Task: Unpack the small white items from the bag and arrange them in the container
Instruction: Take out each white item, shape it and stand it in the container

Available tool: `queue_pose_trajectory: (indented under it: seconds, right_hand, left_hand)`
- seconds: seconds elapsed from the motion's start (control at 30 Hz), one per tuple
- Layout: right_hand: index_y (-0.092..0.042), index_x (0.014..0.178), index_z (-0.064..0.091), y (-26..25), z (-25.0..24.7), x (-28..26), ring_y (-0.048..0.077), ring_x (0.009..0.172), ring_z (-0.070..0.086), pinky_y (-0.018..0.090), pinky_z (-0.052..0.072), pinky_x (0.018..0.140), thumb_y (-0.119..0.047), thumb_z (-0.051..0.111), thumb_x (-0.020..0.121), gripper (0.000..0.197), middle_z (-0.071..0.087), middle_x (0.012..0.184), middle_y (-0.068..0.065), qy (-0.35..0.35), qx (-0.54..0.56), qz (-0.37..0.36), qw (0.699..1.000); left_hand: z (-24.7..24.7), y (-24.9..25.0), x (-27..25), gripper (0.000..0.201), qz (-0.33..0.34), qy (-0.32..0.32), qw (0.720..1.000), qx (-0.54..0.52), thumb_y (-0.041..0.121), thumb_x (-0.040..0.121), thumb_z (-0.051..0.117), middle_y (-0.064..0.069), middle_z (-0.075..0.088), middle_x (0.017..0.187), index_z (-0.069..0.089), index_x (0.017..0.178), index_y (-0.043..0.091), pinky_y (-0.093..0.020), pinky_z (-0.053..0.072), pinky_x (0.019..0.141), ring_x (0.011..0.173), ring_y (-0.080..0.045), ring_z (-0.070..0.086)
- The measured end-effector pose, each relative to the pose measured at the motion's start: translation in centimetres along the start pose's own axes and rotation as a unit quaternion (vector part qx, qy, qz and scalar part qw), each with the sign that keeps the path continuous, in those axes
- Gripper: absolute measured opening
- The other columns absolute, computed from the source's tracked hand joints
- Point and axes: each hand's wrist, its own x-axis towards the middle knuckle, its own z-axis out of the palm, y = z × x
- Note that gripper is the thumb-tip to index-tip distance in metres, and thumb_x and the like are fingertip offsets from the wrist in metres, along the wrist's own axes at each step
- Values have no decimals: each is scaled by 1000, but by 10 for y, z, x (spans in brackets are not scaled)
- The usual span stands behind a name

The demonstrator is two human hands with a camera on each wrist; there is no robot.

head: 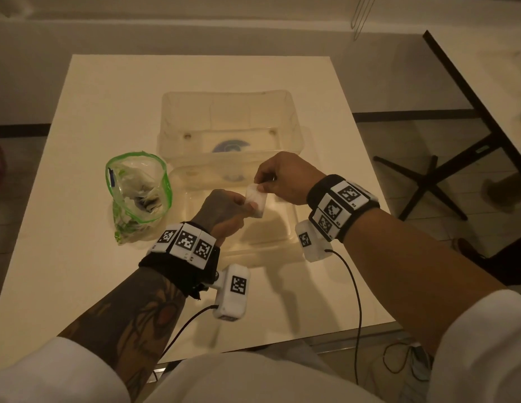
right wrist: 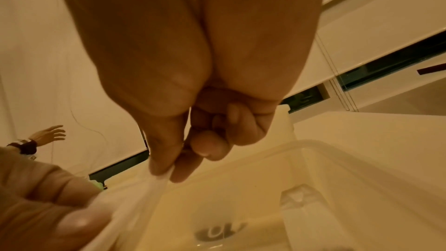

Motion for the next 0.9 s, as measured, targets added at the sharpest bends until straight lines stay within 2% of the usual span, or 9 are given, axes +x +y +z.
queue_pose_trajectory:
  seconds: [0.1, 0.23, 0.37, 0.47, 0.57, 0.63, 0.7, 0.77, 0.9]
  right_hand:
    - [-16, 98, 72, 3, -4, -1, 1, 71, 55, 12, 40, 61, -14, 66, 89, 10, 60, 80, -13, -9, -7, 16, 1000]
    - [-13, 96, 73, 9, -11, -2, 7, 77, 58, 13, 40, 64, -12, 67, 87, 10, 69, 91, -2, -10, -50, 32, 998]
    - [-7, 98, 75, 16, -12, -2, 17, 92, 62, 21, 42, 77, -8, 65, 88, 14, 70, 102, 4, -41, -122, 73, 989]
    - [-7, 99, 75, 17, -9, 1, 22, 101, 62, 26, 47, 86, -6, 63, 88, 16, 69, 105, 4, -64, -174, 87, 979]
    - [-9, 91, 73, 19, -1, 7, 25, 96, 64, 33, 52, 89, -7, 62, 87, 12, 69, 100, 5, -68, -210, 117, 968]
    - [-12, 89, 67, 17, 2, 9, 25, 88, 63, 36, 52, 86, -9, 58, 88, 9, 66, 93, 4, -62, -237, 137, 960]
    - [-13, 86, 58, 14, 3, 9, 23, 79, 55, 33, 46, 81, -8, 52, 91, 9, 56, 80, 2, -65, -282, 134, 948]
    - [-14, 83, 48, 10, 2, 7, 22, 76, 48, 35, 39, 80, -6, 45, 93, 13, 43, 71, 0, -68, -313, 127, 939]
    - [-14, 80, 42, 5, 1, 8, 22, 73, 45, 36, 37, 82, -3, 40, 93, 18, 37, 67, 0, -63, -355, 116, 925]
  left_hand:
    - [0, 3, -1, 22, 2, -16, 999, 34, 26, 88, 69, -4, 59, 66, 70, 95, 6, -23, 37, 53, 55, -12, 49]
    - [0, 1, 0, 16, 11, -3, 999, 49, 16, 88, 68, -3, 63, 73, 69, 97, 3, -19, 40, 50, 55, -10, 54]
    - [-3, -3, -1, 11, 10, -15, 996, 90, 10, 86, 68, -6, 70, 83, 73, 92, 2, -18, 39, 50, 55, -6, 52]
    - [-4, -6, 0, 10, 11, -25, 992, 124, 7, 85, 67, -8, 72, 90, 74, 89, 1, -22, 45, 58, 62, -7, 55]
    - [-4, -9, 2, 16, 9, -34, 987, 158, 13, 87, 66, -10, 73, 94, 74, 89, 0, -35, 54, 81, 77, -17, 62]
    - [-4, -11, 3, 20, 11, -42, 980, 193, 17, 89, 65, -11, 73, 95, 75, 89, 0, -38, 53, 87, 86, -23, 65]
    - [-4, -13, 4, 22, 15, -40, 975, 220, 19, 88, 65, -12, 73, 93, 74, 89, -1, -40, 53, 89, 91, -25, 67]
    - [-4, -14, 4, 23, 14, -36, 973, 229, 19, 88, 65, -12, 74, 91, 74, 88, -2, -41, 54, 88, 90, -26, 68]
    - [-5, -13, 4, 23, 4, -35, 973, 227, 20, 89, 65, -10, 74, 88, 74, 85, 0, -39, 54, 85, 87, -24, 68]
